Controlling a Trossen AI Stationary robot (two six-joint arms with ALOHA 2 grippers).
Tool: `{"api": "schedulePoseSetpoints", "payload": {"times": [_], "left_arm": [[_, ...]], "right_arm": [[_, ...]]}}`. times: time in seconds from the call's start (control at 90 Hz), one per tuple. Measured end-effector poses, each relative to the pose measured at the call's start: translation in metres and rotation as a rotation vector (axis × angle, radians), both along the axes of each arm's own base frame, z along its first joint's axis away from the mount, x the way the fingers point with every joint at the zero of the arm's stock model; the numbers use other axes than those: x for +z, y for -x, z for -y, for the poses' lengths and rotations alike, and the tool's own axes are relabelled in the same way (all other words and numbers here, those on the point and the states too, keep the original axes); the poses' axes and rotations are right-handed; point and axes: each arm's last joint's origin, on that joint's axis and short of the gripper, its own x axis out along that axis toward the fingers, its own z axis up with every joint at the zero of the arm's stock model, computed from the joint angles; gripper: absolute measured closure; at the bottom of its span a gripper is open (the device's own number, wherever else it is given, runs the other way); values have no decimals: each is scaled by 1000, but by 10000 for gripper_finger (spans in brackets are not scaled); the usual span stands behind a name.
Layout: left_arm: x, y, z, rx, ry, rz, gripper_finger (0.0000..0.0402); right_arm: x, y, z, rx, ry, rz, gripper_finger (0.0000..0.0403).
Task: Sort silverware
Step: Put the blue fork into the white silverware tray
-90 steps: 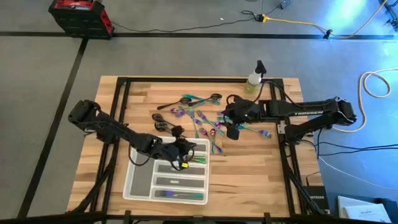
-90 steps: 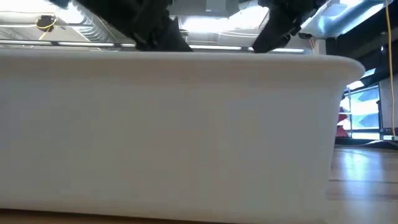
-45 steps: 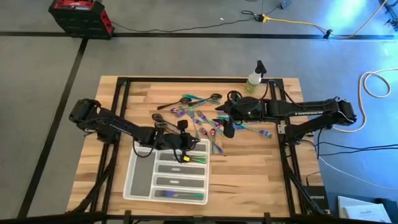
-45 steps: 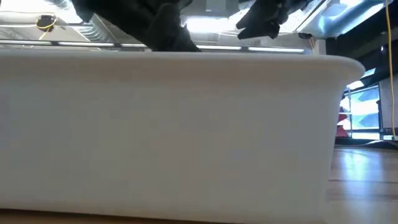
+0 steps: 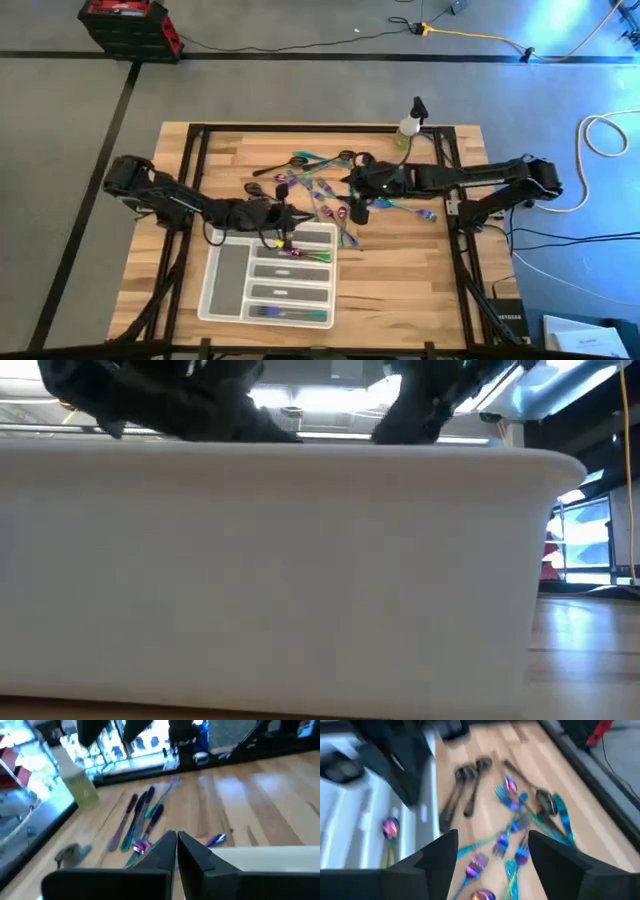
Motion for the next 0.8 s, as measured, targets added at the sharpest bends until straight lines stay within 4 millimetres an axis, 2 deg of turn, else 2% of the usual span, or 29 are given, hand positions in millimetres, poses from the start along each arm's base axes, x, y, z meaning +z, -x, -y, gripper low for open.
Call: {"api": "schedulePoseSetpoints", "payload": {"times": [0.1,0.233,0.433,0.656,0.8], "left_arm": [[9,5,-9,35,-34,-2,401],[20,11,-18,-19,-34,-10,401],[22,17,-21,4,11,-40,401],[29,18,-22,15,-48,-3,401],[29,18,-22,15,-48,-5,401]], "right_arm": [[-20,-8,12,-65,-3,-84,178],[-47,-19,33,-137,-22,-173,178],[-86,-29,59,-204,-68,-278,178],[-124,-37,63,-197,-107,-385,178],[-132,-41,64,-201,-111,-370,178]]}}
